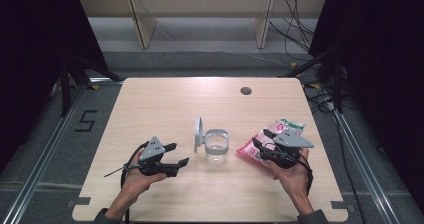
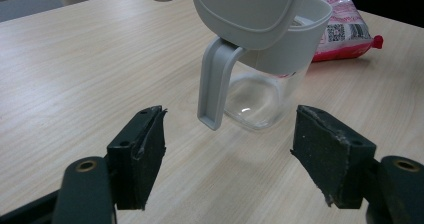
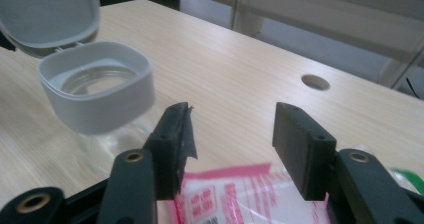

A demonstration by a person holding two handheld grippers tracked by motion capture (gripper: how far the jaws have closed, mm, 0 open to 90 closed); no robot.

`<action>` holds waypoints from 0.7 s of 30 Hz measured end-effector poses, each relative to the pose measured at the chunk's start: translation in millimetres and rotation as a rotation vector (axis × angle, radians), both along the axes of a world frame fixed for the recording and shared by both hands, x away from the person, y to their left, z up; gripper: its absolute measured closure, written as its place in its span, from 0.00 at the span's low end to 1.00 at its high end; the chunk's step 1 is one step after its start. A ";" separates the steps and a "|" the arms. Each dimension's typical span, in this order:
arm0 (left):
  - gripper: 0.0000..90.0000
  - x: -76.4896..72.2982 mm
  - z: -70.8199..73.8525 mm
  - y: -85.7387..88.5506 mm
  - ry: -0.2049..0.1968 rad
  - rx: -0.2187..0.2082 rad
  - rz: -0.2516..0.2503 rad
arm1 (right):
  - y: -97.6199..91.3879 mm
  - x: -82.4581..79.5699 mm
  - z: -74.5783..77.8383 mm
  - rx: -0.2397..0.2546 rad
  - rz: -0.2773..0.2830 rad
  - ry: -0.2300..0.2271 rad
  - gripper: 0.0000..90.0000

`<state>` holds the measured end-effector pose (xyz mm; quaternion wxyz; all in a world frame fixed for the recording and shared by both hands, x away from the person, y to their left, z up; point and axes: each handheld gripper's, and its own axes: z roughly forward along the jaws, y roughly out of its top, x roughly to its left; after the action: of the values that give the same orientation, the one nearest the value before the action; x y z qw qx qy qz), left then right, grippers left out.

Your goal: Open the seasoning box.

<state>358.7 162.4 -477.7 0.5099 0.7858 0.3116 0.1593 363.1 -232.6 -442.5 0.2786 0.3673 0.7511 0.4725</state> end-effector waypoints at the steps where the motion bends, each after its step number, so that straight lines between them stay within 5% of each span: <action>1: 0.31 -0.6 -0.1 0.6 -0.001 0.007 -0.005 | -3.6 -0.6 -0.3 0.003 -0.007 0.000 0.50; 6: 0.31 -0.5 0.0 0.9 -0.001 0.004 -0.003 | -15.2 -4.2 -2.6 0.020 -0.084 -0.010 0.43; 13: 0.31 -2.2 -0.5 0.6 0.015 -0.009 0.017 | -44.6 -8.2 -10.3 0.025 -0.188 0.031 0.33; 21: 0.31 -1.2 -0.7 -0.2 0.009 0.005 0.001 | -61.0 -8.5 -15.7 0.025 -0.251 0.036 0.29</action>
<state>357.5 162.2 -478.4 0.5067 0.7875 0.3139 0.1569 354.7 -293.6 -458.2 0.3175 0.4703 0.6982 0.4365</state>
